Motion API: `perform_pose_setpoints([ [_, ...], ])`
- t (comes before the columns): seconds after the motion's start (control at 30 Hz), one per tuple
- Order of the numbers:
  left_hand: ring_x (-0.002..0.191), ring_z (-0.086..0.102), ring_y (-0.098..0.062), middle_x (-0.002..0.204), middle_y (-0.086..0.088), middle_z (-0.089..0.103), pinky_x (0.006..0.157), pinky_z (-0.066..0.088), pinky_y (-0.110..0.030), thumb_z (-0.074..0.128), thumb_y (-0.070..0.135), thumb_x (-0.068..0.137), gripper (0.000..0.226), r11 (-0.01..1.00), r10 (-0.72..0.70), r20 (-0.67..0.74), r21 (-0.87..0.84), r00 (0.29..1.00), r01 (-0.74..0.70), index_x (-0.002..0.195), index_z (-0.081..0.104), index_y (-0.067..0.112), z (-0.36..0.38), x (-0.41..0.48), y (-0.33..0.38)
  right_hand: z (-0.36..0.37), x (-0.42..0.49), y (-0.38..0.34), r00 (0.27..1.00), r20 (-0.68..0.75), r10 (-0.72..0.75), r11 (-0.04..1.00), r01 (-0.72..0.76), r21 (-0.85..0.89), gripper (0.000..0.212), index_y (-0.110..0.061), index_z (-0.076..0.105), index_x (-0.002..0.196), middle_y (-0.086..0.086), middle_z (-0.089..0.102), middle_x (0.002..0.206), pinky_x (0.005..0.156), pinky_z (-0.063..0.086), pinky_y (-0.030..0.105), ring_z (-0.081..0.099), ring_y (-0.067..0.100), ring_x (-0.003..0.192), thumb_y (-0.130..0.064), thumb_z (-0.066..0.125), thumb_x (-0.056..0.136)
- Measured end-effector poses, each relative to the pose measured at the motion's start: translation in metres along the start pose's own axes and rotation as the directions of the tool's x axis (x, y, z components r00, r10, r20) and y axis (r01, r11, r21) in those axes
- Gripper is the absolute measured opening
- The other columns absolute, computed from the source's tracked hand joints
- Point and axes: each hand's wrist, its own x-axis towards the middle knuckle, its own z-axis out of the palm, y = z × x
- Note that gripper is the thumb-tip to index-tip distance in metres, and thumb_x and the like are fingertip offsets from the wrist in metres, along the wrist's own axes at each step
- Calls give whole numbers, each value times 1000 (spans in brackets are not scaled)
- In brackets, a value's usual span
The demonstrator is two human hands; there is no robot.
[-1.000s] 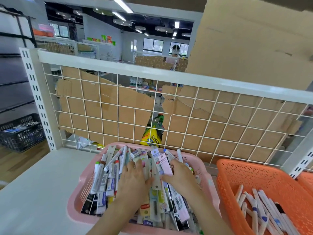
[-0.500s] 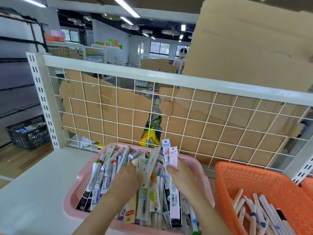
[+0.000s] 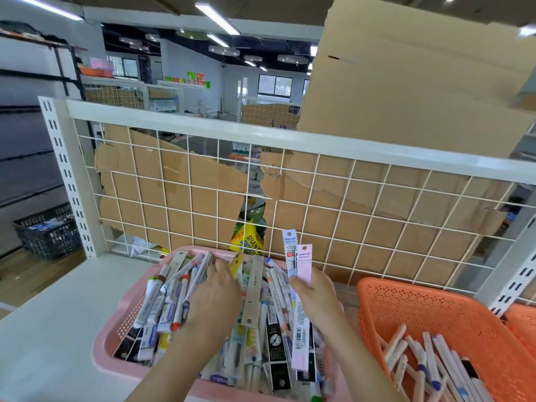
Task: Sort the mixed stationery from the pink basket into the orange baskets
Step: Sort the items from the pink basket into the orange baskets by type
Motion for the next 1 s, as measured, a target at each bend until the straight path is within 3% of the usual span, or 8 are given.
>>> perform_pose_setpoints([
  [0.13,121,50,-23,143,-11,33,87,46,-30,41,63,89,85,983,-45,113,183,993,23,142,14,2,13,5,15,-3,0,10,1000,11,-8,1000,8,16,10,-10,57,92,2,52,72,55,34,20,46,12,63,-12,48,93],
  [0.27,113,56,-20,128,-6,50,84,47,-29,35,59,92,72,974,-16,83,228,996,-3,139,21,5,20,5,14,-6,0,17,1000,-26,14,999,-15,-42,25,-25,60,87,-1,62,90,80,46,36,57,18,85,-40,43,78],
  [0.4,107,58,-25,126,-8,48,77,47,-33,43,38,95,44,995,-18,57,94,998,13,127,36,8,18,7,7,-10,-5,18,1000,-12,14,999,-14,-44,21,-39,57,79,-4,62,98,90,45,41,56,17,100,-47,40,71],
  [0.53,76,51,-26,115,-15,49,60,37,-32,53,20,90,17,988,-35,13,-148,999,36,93,48,4,19,11,-6,-14,-11,14,1000,-4,-9,1000,8,-28,15,-40,54,83,-1,61,104,92,43,36,53,16,105,-27,47,86],
  [0.67,56,38,-21,87,-12,44,54,29,-32,52,9,88,31,937,-54,-48,-348,997,34,62,36,9,18,17,-19,-18,-12,14,1000,-9,-17,1000,17,2,18,-28,58,98,5,59,109,87,44,31,57,16,99,-14,49,92],
  [0.8,54,42,-21,60,-5,43,45,25,-29,46,7,90,26,912,-44,-19,-409,999,32,67,35,12,12,21,-29,-18,-15,14,999,-37,0,1000,0,-7,21,-20,61,111,4,61,111,87,45,31,59,15,98,-16,50,93],
  [0.9,51,49,-16,57,-2,51,44,30,-24,43,5,93,12,883,-6,-62,-468,998,-24,81,42,4,12,23,-39,-19,-17,13,997,-76,15,1000,-15,-9,20,-18,61,111,0,63,101,82,44,30,58,15,93,-17,51,93],
  [1.0,46,54,-25,59,-9,54,44,41,-28,38,4,95,9,770,-10,-69,-636,998,-37,86,37,5,14,26,-47,-17,-18,14,993,-114,21,1000,-23,-17,11,-21,58,102,-10,56,80,72,37,27,51,9,75,-18,52,93],
])
